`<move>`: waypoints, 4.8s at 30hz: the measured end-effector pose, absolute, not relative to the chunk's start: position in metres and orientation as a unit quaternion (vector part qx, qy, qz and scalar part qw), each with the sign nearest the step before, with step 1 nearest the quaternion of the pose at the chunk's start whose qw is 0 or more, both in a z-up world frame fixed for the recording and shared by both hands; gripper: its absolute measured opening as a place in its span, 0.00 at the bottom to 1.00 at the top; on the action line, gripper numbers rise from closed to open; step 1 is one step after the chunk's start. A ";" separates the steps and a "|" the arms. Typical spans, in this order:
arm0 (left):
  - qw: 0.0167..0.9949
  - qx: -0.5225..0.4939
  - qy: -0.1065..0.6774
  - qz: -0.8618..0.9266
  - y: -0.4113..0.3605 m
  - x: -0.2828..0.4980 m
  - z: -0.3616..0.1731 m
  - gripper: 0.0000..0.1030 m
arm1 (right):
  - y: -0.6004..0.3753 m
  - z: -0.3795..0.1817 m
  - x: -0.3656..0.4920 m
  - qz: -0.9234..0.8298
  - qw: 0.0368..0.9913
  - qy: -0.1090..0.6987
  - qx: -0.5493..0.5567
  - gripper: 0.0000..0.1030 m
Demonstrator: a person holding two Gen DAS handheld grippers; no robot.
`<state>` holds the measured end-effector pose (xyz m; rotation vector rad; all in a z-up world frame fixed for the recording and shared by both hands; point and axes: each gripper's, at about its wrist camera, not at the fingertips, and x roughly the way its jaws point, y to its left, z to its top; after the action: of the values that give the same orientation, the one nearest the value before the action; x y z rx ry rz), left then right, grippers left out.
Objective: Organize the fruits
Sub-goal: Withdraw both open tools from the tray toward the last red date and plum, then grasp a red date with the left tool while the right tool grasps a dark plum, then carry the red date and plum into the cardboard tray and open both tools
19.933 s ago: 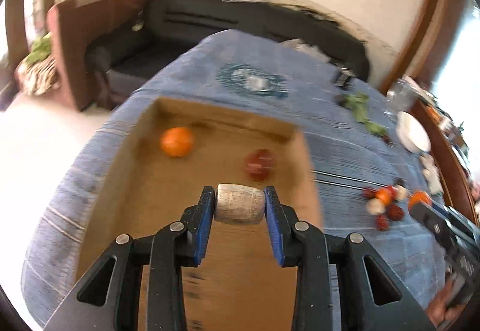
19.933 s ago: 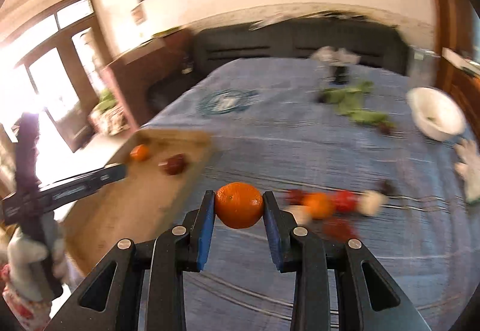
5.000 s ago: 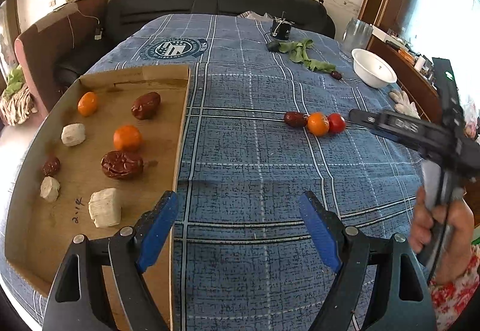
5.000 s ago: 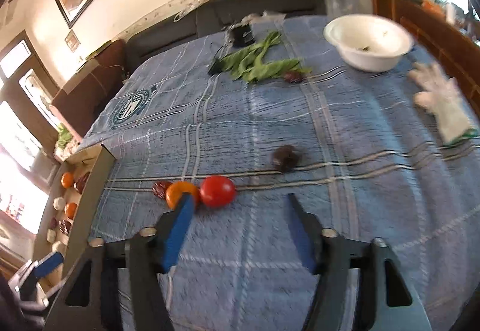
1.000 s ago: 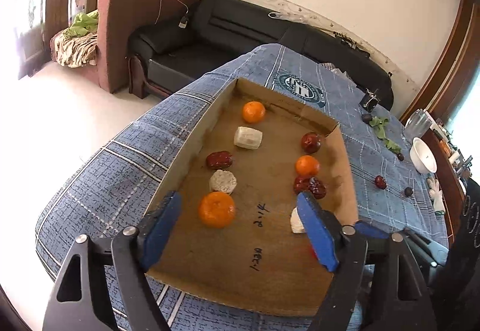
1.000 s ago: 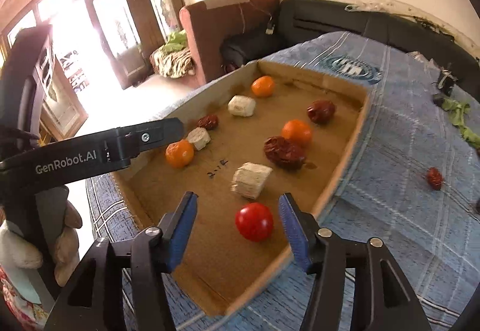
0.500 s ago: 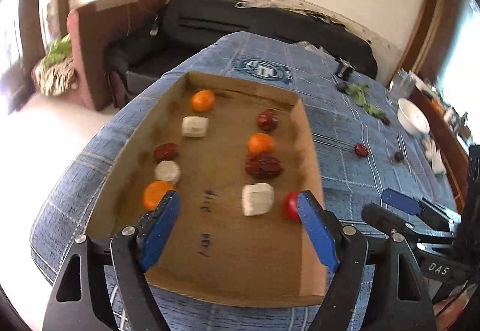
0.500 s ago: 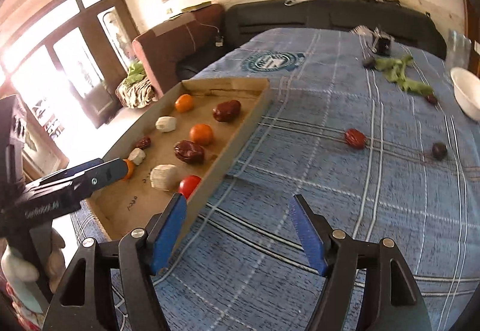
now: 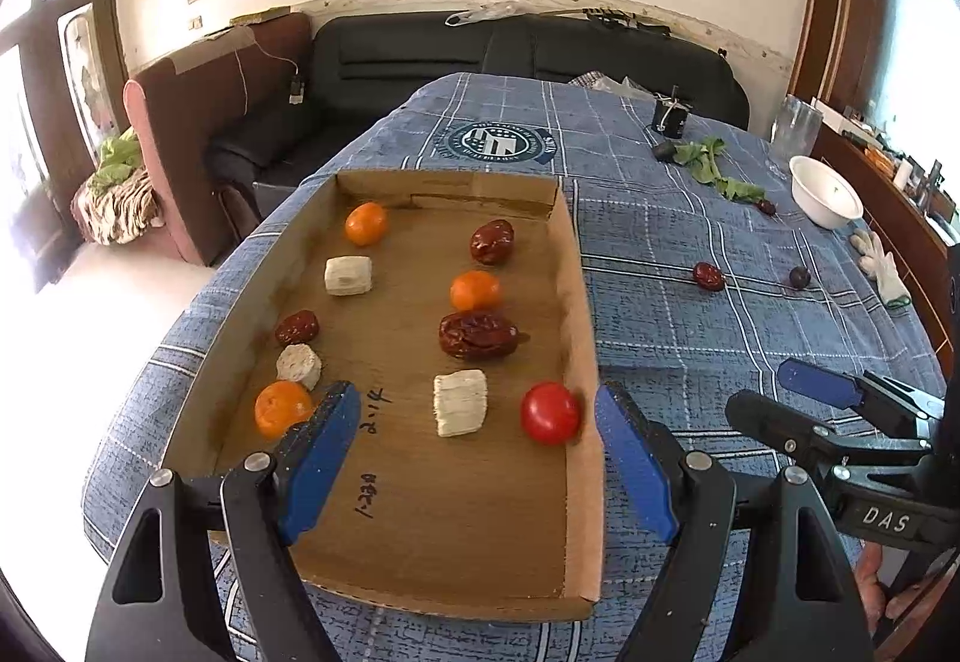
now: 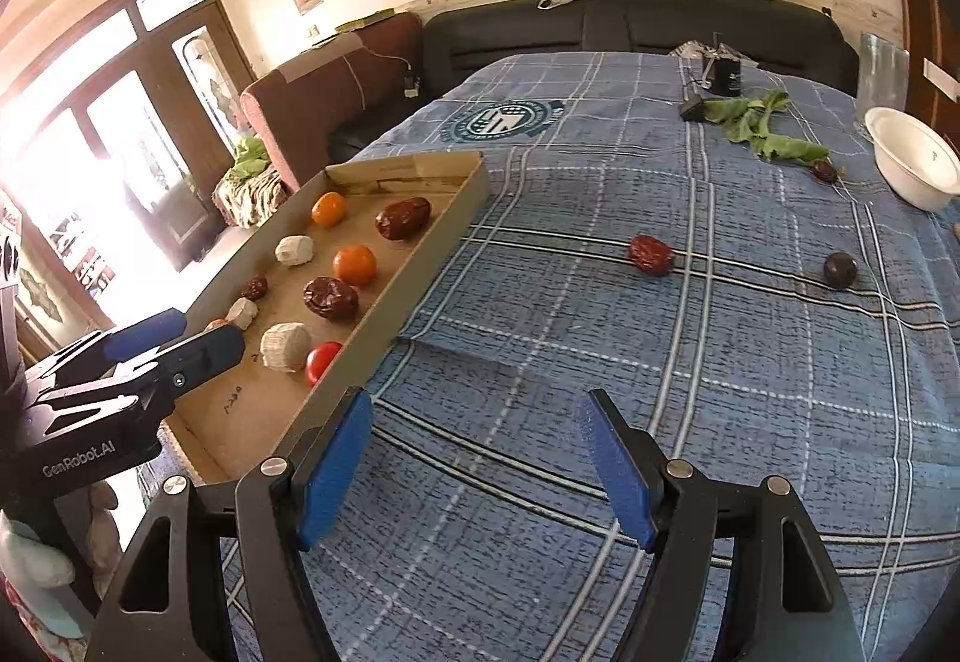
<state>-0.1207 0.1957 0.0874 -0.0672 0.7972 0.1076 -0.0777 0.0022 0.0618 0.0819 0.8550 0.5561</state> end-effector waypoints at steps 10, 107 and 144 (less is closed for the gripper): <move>0.924 -0.007 0.381 0.042 0.176 -0.117 0.089 0.78 | -0.019 0.061 -0.072 0.246 0.877 0.410 0.043 0.76; 0.910 -0.148 0.373 -0.104 0.135 -0.015 0.078 0.30 | -0.086 0.083 0.001 0.153 0.920 0.359 0.043 0.25; 0.898 -0.166 0.403 0.060 0.296 -0.127 0.050 0.45 | 0.159 0.045 -0.117 0.369 0.833 0.397 -0.110 0.26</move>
<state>-0.1269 0.2962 0.0501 -0.3439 0.8344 0.1245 -0.1172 0.1594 0.0446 -0.2322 0.8408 0.7820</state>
